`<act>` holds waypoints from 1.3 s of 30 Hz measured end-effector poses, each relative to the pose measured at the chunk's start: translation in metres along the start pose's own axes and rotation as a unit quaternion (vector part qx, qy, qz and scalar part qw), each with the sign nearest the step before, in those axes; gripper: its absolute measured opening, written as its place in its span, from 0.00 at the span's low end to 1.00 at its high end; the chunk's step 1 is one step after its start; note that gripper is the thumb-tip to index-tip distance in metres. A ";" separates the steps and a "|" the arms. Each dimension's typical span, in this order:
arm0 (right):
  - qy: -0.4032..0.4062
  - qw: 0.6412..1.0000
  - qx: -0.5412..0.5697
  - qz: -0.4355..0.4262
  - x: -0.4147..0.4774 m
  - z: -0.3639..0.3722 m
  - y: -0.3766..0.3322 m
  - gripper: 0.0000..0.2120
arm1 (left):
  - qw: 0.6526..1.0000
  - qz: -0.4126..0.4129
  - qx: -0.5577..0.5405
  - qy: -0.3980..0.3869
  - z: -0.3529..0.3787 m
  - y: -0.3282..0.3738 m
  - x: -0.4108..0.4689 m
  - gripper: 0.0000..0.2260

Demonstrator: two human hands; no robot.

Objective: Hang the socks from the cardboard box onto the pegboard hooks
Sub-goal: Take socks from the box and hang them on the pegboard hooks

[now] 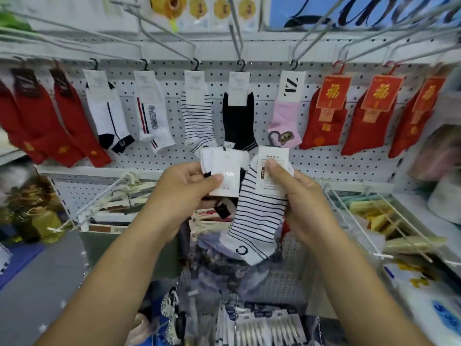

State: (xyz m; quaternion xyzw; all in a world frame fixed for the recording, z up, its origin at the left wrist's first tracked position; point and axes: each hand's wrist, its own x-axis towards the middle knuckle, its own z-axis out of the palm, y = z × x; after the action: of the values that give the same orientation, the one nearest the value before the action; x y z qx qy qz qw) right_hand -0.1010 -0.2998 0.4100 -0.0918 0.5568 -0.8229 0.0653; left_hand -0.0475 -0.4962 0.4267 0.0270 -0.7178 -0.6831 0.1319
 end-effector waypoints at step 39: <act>0.179 0.938 -0.154 -0.254 0.158 0.196 -0.004 0.15 | 0.990 0.135 -0.014 0.028 -0.186 0.037 0.156 0.13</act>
State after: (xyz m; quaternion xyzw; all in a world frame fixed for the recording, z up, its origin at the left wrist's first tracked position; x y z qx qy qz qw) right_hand -0.2111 -0.5084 0.4976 -0.0906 0.6369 -0.7194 -0.2619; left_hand -0.1504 -0.7091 0.4934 -0.0527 -0.7016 -0.6678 0.2431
